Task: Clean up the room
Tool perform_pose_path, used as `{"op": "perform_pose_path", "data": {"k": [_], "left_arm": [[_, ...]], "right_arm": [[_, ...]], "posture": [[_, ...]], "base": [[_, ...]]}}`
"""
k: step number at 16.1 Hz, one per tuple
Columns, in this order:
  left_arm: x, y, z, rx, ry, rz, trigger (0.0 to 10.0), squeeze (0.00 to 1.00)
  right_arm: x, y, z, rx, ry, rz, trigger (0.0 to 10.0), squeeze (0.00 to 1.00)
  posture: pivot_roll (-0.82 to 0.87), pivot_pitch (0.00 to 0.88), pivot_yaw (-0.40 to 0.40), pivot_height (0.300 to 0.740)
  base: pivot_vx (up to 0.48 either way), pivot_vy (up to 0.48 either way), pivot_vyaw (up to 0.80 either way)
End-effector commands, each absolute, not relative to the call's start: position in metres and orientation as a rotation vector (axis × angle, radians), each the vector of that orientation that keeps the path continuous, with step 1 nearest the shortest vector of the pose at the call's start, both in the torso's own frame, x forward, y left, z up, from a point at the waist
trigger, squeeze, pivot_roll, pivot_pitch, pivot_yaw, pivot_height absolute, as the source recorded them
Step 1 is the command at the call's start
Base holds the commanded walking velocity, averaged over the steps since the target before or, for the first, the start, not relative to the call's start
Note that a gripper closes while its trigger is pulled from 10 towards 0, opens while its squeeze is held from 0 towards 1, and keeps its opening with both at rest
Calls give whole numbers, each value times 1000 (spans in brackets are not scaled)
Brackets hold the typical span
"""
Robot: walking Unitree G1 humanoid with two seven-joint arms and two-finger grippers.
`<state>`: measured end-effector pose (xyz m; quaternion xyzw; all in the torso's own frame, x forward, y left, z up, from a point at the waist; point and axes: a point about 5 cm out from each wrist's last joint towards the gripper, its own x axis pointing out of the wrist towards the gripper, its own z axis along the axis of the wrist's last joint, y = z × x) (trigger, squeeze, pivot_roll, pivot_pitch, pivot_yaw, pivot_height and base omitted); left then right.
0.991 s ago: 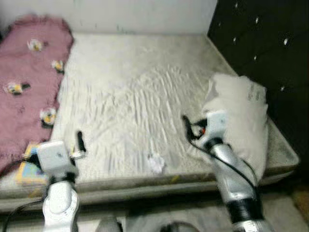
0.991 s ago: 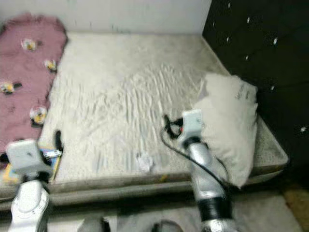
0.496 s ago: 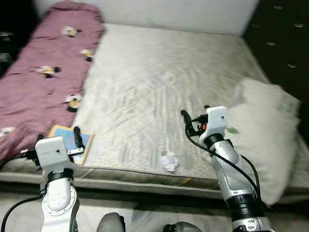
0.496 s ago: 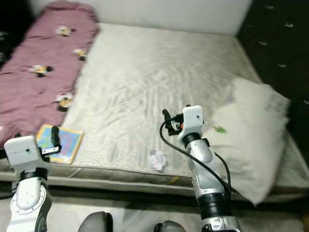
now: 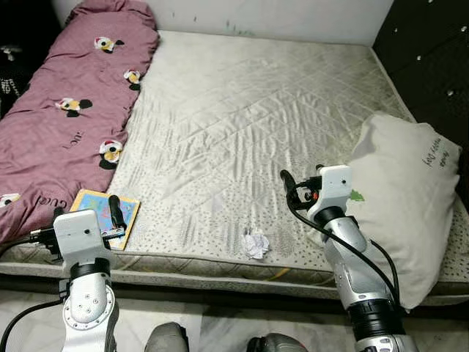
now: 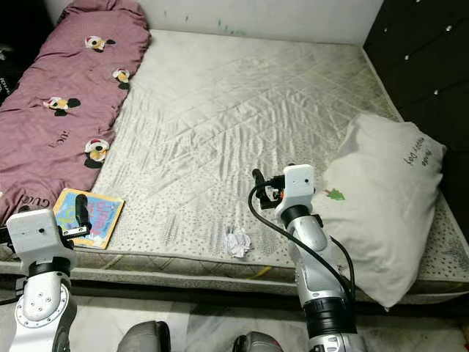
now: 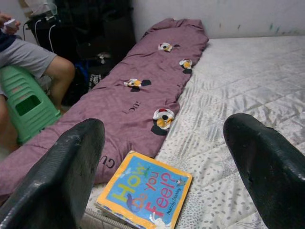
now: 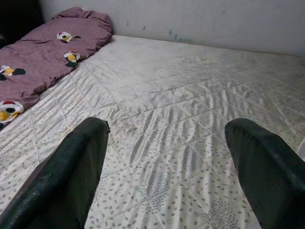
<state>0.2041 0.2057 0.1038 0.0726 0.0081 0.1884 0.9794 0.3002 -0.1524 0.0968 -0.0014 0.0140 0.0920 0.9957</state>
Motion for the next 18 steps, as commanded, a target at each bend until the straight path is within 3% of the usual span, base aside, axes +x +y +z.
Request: {"op": "perform_pose_path", "data": {"k": [1, 6, 18], "left_arm": [[203, 205, 105, 153, 17, 388, 10000, 0], [200, 205, 103, 117, 16, 363, 10000, 0], [195, 201, 97, 52, 52, 286, 10000, 0]], "right_arm": [[300, -155, 101, 4, 16, 172, 10000, 0], [298, -155, 100, 2, 17, 177, 10000, 0], [295, -157, 97, 9, 48, 188, 10000, 0]], "posture": [[53, 92, -53, 676], [53, 90, -54, 621], [48, 88, -59, 621]], "base": [[0, 0, 0], [0, 0, 0], [0, 0, -45]]}}
